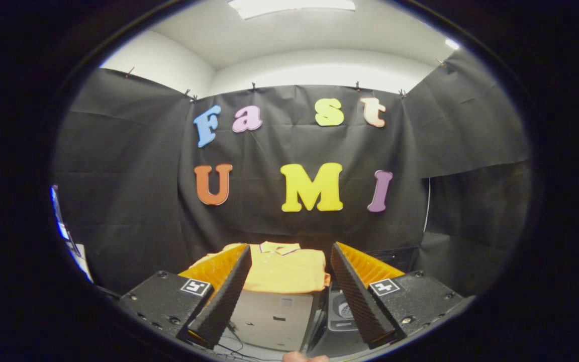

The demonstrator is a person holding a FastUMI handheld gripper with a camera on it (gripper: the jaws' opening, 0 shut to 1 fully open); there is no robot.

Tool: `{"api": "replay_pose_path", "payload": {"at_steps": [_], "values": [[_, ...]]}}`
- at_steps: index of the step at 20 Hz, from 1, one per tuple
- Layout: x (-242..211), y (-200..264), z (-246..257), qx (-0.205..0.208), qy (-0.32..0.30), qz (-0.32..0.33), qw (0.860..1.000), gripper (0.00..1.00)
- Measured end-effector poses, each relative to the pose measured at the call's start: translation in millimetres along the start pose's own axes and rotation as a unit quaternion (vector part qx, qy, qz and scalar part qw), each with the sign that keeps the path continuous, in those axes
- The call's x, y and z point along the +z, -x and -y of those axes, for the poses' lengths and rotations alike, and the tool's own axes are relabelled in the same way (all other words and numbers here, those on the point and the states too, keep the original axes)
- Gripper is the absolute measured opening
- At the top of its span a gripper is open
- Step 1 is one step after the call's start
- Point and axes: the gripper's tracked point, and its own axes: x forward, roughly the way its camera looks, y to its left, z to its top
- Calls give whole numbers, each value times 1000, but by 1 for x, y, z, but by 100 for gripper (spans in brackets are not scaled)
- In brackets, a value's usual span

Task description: Put the clothes into the washing machine and then close the washing machine lid.

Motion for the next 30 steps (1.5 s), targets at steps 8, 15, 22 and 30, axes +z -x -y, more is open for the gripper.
{"api": "replay_pose_path", "payload": {"at_steps": [8,15,22,30], "values": [[3,-52,-21,14,-7,-38,999,100],[-20,-150,-40,44,-19,-108,993,100],[-64,-246,-68,67,-36,-264,962,100],[-106,-334,-67,27,-46,-398,916,100]]}}
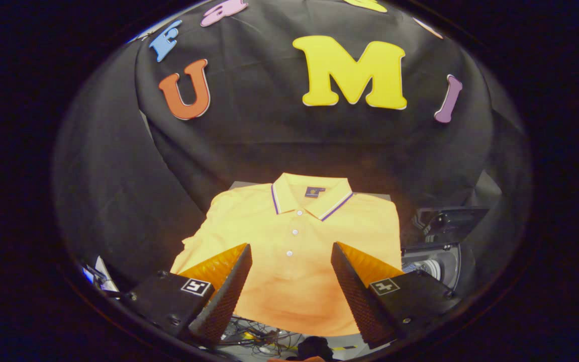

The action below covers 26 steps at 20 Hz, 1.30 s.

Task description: Put the clothes into the washing machine and then close the washing machine lid.

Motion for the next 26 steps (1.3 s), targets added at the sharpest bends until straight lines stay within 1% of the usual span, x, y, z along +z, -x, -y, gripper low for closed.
{"api": "replay_pose_path", "payload": {"at_steps": [1,6,10,14,17,20,22,24,26], "values": [[4,-10,-2,3,-3,-16,1000,99],[10,-44,-8,-7,10,-91,996,99],[-1,-65,-9,-15,8,-157,987,99],[-8,-82,-5,-28,-1,-202,979,98],[-13,-91,-3,-43,-15,-228,973,98],[-24,-99,-3,-63,-12,-252,966,97],[-25,-99,-3,-88,1,-250,964,98],[-26,-98,-8,-105,-6,-242,965,97],[-27,-99,-14,-101,-17,-244,964,94]]}}
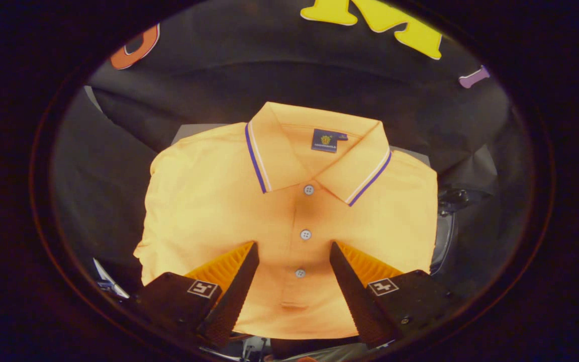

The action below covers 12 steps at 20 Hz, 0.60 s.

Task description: Put the clothes into the washing machine and then close the washing machine lid.

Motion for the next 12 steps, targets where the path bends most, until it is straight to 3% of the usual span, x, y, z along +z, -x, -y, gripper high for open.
{"api": "replay_pose_path", "payload": {"at_steps": [3,4,9,12], "values": [[-1,1,4,7,19,-21,1000,69],[-1,1,5,10,3,-25,1000,67],[3,0,20,38,-12,-40,998,20],[2,3,20,83,-29,-47,995,9]]}}
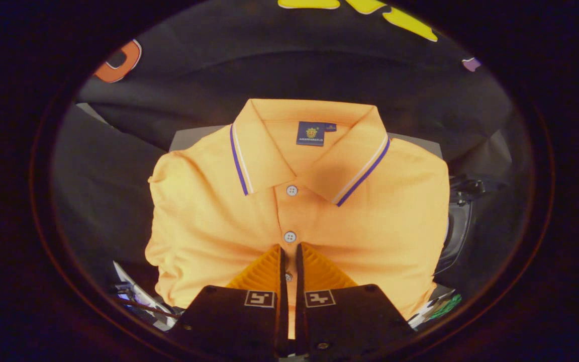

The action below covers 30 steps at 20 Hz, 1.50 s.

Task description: Put the clothes into the washing machine and then close the washing machine lid.

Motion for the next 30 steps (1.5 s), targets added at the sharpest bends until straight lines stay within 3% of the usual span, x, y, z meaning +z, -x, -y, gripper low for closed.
{"api": "replay_pose_path", "payload": {"at_steps": [11,18,30], "values": [[2,53,-2,34,31,69,997,7],[12,110,14,43,-12,117,992,7],[-28,199,79,38,-90,193,976,7]]}}
